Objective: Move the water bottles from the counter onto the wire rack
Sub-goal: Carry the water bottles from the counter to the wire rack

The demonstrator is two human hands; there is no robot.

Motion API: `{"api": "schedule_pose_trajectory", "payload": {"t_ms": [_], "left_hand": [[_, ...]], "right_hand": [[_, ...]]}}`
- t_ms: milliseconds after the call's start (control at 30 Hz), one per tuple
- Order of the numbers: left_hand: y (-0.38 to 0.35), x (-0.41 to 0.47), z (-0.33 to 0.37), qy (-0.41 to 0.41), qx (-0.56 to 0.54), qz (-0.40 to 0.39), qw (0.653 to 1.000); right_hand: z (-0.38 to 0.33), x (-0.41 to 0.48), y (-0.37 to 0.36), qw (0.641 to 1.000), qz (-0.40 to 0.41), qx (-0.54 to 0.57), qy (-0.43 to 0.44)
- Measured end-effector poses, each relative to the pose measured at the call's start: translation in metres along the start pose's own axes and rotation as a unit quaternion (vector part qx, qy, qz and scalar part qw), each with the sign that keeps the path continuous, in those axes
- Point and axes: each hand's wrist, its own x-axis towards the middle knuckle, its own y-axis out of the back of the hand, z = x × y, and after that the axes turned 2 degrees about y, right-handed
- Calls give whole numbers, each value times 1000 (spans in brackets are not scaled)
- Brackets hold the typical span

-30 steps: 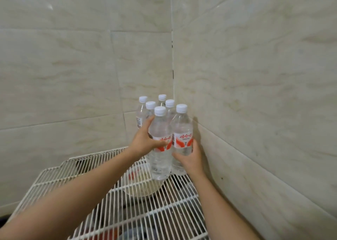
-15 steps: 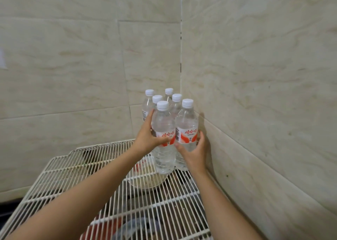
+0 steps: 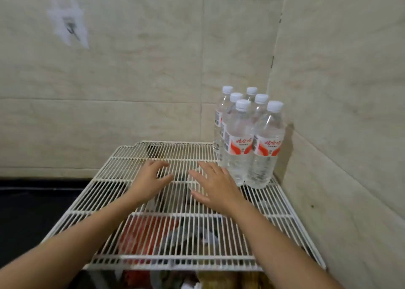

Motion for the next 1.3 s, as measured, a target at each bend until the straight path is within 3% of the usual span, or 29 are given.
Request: {"api": "schedule_pose_trajectory", "payload": {"t_ms": [267, 600, 733, 867, 967, 1067, 1167, 1300], "left_hand": [[97, -73, -109, 93, 64, 145, 983], [206, -235, -237, 245, 79, 257, 932], [285, -354, -290, 332, 89, 320, 883], [366, -484, -325, 403, 106, 410, 811], [399, -567, -344, 447, 113, 444, 768], [410, -621, -355, 468, 111, 478, 735], [409, -659, -364, 506, 106, 484, 706], [410, -694, -383, 551, 98, 480, 675]], "right_hand": [[-40, 21, -7, 996, -74, 2, 44], [-271, 68, -21, 973, -26, 15, 228], [-410, 75, -41, 951, -54, 57, 300], [-556, 70, -51, 915, -61, 37, 397], [-639, 57, -63, 880, -15, 18, 475], [-702, 50, -76, 870, -27, -22, 491], [-743, 49, -82, 859, -18, 12, 511], [-789, 60, -109, 832, -67, 43, 548]]}}
